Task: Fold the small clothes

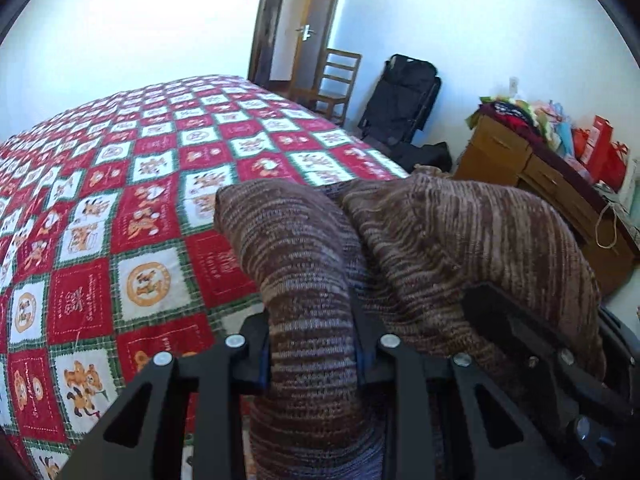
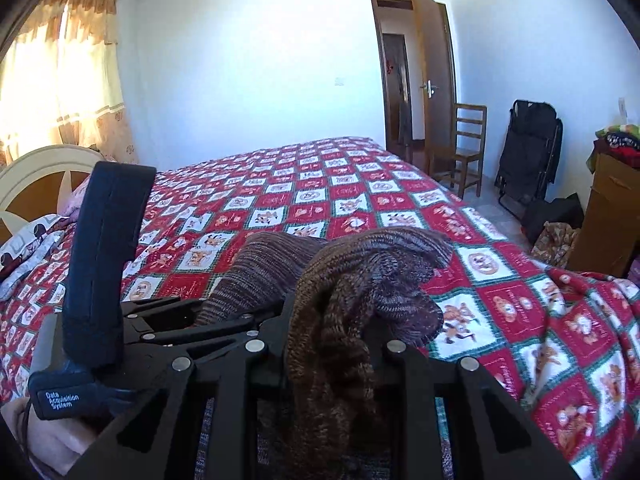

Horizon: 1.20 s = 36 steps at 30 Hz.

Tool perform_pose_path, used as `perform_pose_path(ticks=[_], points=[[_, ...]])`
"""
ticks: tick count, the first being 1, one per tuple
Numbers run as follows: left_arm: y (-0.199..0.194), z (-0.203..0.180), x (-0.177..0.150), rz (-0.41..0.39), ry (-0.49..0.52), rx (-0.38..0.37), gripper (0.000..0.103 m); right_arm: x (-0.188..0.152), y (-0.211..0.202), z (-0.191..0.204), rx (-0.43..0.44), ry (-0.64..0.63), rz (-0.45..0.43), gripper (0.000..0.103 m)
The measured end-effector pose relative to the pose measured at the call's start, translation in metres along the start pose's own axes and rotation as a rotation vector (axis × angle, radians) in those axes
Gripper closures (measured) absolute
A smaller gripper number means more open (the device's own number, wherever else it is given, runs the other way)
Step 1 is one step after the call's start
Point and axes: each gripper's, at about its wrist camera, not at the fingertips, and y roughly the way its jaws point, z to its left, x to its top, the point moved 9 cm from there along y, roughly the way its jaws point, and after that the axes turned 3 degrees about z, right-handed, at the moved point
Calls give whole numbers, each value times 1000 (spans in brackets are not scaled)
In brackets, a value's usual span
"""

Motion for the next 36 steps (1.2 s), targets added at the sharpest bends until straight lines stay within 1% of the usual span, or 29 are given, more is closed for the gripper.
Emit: perform_pose_path(ticks=[3, 6, 11, 13, 14, 15, 17, 18, 19, 20, 22, 24, 26, 27, 28, 29, 30, 31, 34, 36], points=[[-5, -24, 8, -28, 40, -37, 73, 4, -21, -11, -38, -12, -43, 77], [-1, -56, 19, -51, 96, -81, 73, 8, -38, -34, -100, 3, -77, 77], [30, -119, 29, -78, 174, -183, 73, -1, -54, -93, -232, 69, -89, 77], [48, -141, 27, -92, 213, -212, 73, -11, -56, -119, -305, 88, -83, 77], [62, -151, 24, -74, 235, -216, 73, -20, -55, -133, -342, 109, -67, 77], [78, -160, 17, -31, 249, -212, 73, -29, -53, -146, -364, 144, -47, 77], [104, -169, 3, 62, 245, -217, 73, -52, -42, -173, -370, 242, 18, 78], [118, -171, -6, 117, 240, -214, 73, -64, -38, -184, -368, 289, 48, 78], [124, -171, -11, 142, 240, -204, 73, -77, -34, -194, -362, 341, 77, 78], [129, -169, -15, 156, 248, -186, 71, -88, -34, -202, -362, 388, 91, 78], [128, -167, -17, 157, 263, -179, 62, -98, -34, -213, -343, 451, 100, 78], [127, -164, -16, 181, 259, -193, 60, -105, -32, -219, -324, 506, 108, 77], [119, -155, -17, 204, 232, -219, 53, -112, -32, -226, -307, 559, 121, 75], [114, -148, -19, 216, 217, -221, 42, -115, -33, -229, -294, 579, 117, 74], [109, -146, -24, 223, 208, -223, 30, -116, -35, -231, -273, 602, 110, 70], [103, -137, -28, 231, 194, -225, 26, -120, -39, -232, -266, 617, 109, 63], [95, -129, -33, 230, 177, -231, 26, -125, -46, -230, -273, 633, 110, 58], [89, -126, -41, 226, 164, -242, 26, -128, -53, -230, -279, 636, 103, 51], [73, -118, -63, 242, 106, -301, 26, -127, -84, -214, -290, 576, 58, 50], [66, -118, -78, 259, 66, -351, 26, -130, -95, -198, -277, 525, 51, 47]])
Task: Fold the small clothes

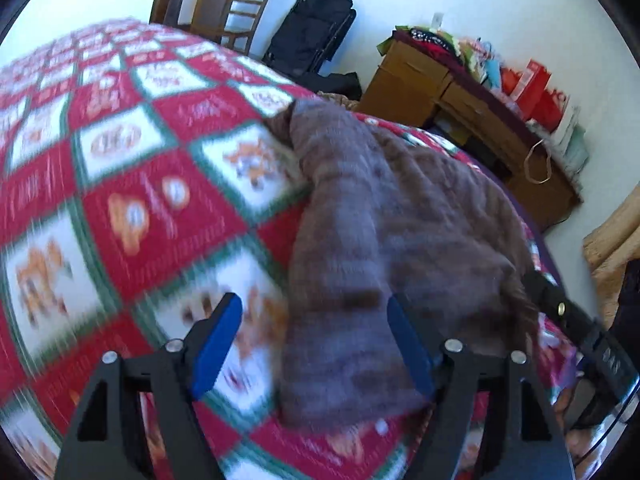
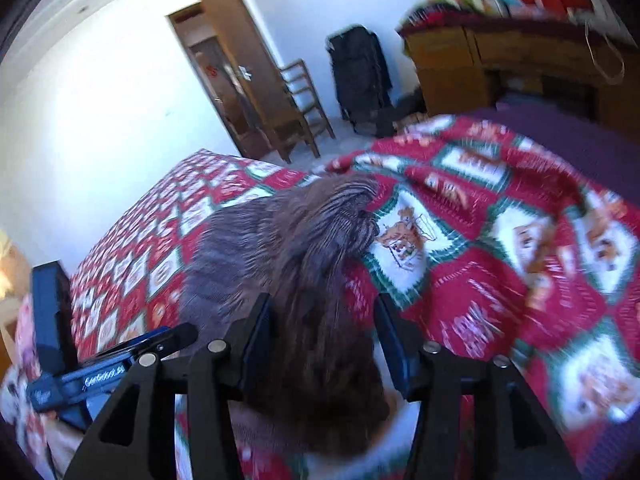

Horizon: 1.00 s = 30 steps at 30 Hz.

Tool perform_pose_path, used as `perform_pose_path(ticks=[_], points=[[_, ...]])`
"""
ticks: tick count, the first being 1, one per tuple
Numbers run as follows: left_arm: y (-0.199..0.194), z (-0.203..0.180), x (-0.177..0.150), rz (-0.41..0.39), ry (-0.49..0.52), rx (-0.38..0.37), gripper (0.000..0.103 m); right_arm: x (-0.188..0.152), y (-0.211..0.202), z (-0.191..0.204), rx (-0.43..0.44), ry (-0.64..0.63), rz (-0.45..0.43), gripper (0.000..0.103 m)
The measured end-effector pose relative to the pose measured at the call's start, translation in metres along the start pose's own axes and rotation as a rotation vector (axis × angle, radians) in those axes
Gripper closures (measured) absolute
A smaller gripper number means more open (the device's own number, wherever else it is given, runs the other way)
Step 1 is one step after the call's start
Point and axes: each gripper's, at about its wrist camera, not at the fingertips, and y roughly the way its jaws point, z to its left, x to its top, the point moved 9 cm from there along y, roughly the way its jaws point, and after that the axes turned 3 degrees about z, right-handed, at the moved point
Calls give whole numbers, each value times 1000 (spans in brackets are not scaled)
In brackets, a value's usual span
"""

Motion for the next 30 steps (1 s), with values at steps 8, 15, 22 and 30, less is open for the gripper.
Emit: perform_pose_path(ticks=[8, 15, 22, 30], points=[[20, -23, -24, 26, 33, -35, 34, -32, 13, 8, 2, -41, 64, 40], [9, -46, -23, 48, 55, -75, 89, -34, 9, 9, 61, -21, 168, 91], [-34, -48, -25, 35, 10, -104, 94, -59, -23, 13, 150, 19, 276, 95], [-1, 6, -66, 126, -72, 95, 93, -76, -30, 3, 60, -21, 255, 95]])
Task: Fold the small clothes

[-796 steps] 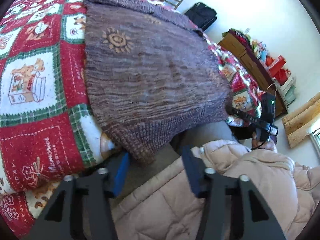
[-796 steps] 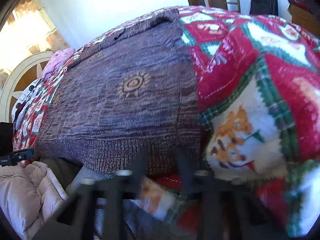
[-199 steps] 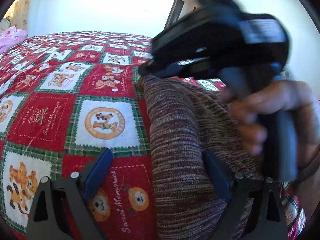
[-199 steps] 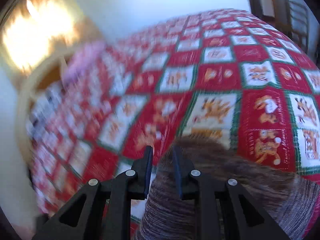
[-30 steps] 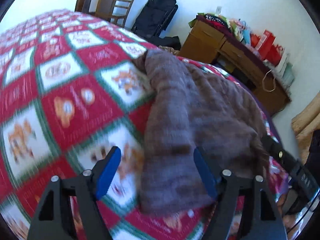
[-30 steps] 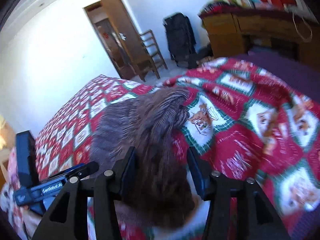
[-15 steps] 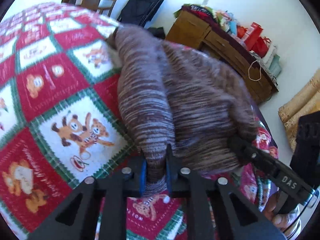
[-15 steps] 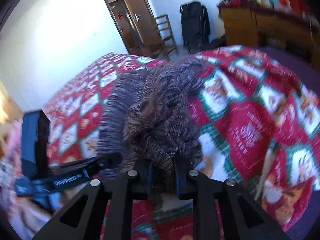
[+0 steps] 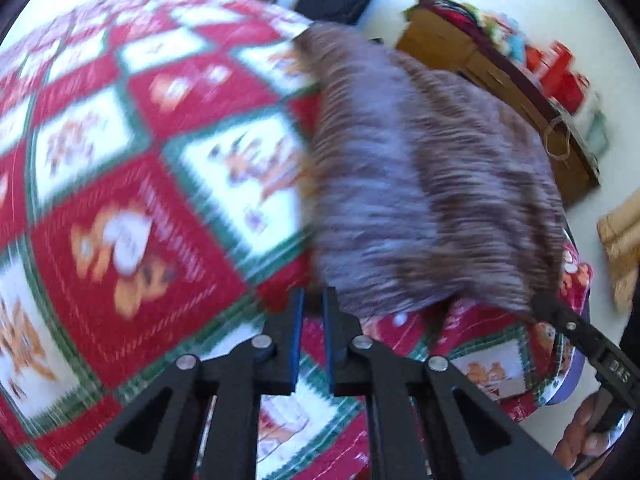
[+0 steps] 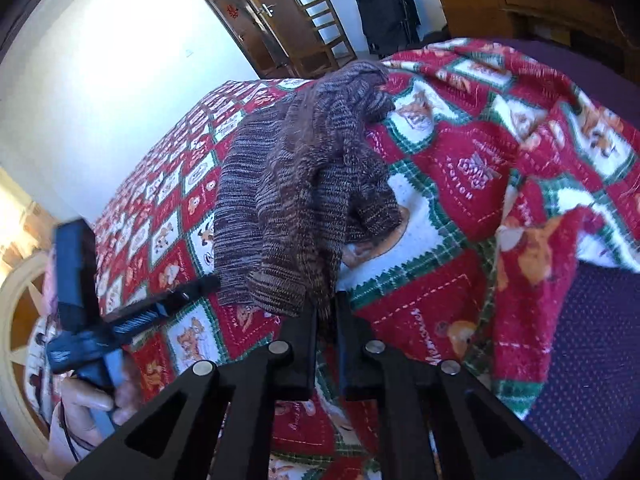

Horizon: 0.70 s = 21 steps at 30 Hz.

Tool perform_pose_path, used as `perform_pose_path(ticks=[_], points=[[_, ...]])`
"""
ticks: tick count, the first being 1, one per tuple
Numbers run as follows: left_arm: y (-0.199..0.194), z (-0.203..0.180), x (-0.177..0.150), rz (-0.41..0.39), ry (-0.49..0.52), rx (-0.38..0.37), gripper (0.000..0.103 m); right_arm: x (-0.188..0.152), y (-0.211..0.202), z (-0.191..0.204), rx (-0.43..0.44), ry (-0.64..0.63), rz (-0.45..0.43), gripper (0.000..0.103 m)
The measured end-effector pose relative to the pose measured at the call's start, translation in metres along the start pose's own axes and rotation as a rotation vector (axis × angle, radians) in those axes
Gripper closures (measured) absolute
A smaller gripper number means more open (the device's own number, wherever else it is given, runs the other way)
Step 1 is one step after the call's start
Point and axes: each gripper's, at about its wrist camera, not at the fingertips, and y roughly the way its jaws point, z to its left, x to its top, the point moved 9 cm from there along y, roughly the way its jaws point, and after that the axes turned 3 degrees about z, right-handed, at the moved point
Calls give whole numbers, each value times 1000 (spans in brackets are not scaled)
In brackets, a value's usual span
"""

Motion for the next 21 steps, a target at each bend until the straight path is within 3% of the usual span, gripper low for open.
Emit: perform_pose_path(ticks=[2, 5, 8, 9, 10, 12, 15, 19, 21], points=[[-8, 3, 0, -25, -25, -14, 93, 1, -11, 2, -28, -12, -23, 95], [-30, 1, 9, -126, 16, 54, 93, 20, -45, 6, -116, -57, -180, 94], [-46, -7, 17, -184, 39, 85, 82, 44, -64, 24, -151, -152, -310, 94], [-50, -11, 19, -193, 50, 106, 66, 48, -61, 32, -124, -164, -307, 94], [-52, -14, 21, -200, 61, 127, 44, 53, -55, 41, -77, -175, -297, 94], [-62, -18, 25, -256, 88, 197, 25, 56, -36, 58, -28, -215, -259, 94], [-73, -19, 26, -306, 132, 248, 22, 52, -9, 62, -59, -236, -217, 94], [-80, -17, 26, -310, 136, 300, 17, 30, 16, 23, -170, -139, -109, 94], [-84, -21, 24, -321, 139, 300, 17, 23, 11, 9, -137, -79, -102, 94]])
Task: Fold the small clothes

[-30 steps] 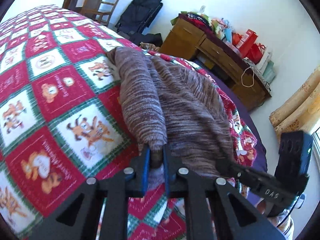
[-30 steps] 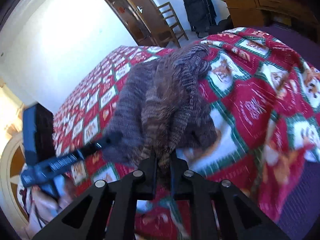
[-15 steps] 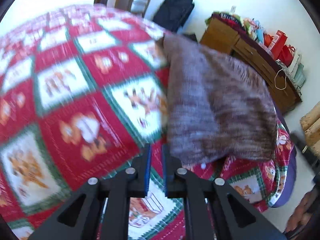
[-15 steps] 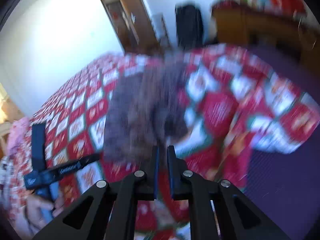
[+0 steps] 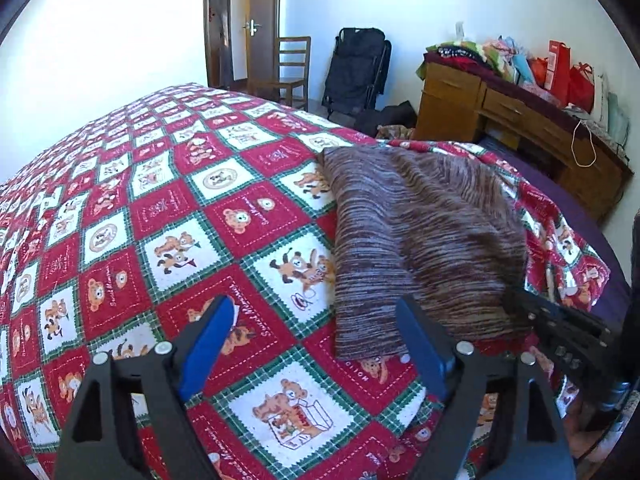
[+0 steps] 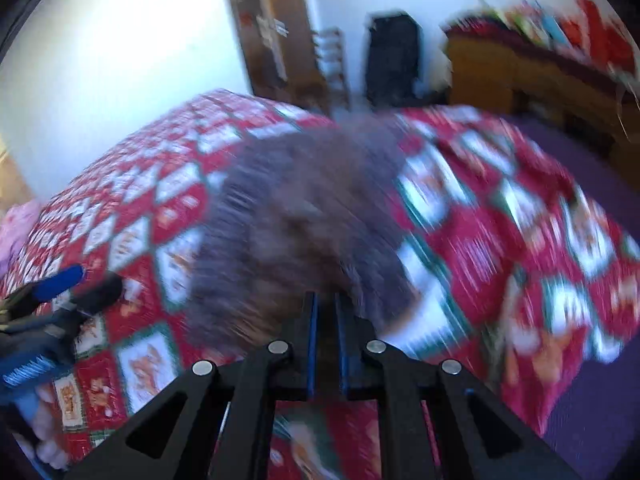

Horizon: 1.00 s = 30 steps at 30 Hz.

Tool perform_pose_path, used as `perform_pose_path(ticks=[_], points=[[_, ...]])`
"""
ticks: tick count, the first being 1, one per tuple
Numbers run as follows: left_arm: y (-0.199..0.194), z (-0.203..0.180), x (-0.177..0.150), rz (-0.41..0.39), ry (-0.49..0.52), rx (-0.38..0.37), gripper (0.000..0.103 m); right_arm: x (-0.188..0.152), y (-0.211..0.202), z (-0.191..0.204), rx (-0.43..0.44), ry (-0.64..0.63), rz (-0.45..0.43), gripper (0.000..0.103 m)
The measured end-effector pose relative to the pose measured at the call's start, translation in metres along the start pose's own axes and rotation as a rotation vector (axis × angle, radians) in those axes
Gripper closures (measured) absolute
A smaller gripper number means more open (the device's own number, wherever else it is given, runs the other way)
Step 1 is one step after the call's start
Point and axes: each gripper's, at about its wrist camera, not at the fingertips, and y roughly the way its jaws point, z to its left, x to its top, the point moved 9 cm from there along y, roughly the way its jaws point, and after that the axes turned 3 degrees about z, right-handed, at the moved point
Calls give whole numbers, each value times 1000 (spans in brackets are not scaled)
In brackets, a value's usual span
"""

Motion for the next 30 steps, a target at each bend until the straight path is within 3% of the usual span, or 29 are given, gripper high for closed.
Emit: perform_pose_path(ticks=[4, 6, 7, 8, 11, 13, 18, 23, 30], points=[[-11, -7, 0, -26, 29, 37, 14, 11, -49, -7, -54, -21, -152, 94], [-22, -8, -2, -44, 41, 69, 6, 20, -76, -2, -64, -29, -242, 67], [-29, -7, -2, -67, 41, 93, 4, 23, -90, 1, -57, -25, -287, 24], [-34, -8, -2, -83, 40, 106, 4, 25, -105, 6, -45, -26, -342, 4], [-49, -7, -2, -122, 30, 131, 0, 22, -134, 21, -54, -92, -432, 4], [-57, -7, -4, -130, 21, 156, 0, 19, -146, 28, -113, -139, -469, 4], [-78, -7, -7, -179, 28, 295, 0, 7, -166, 32, -141, -166, -531, 4], [-95, -24, -8, -207, 7, 213, 0, 1, -179, 23, -140, -138, -554, 4], [-109, -44, -8, -254, 74, 229, 0, 4, -197, 3, -123, -45, -582, 4]])
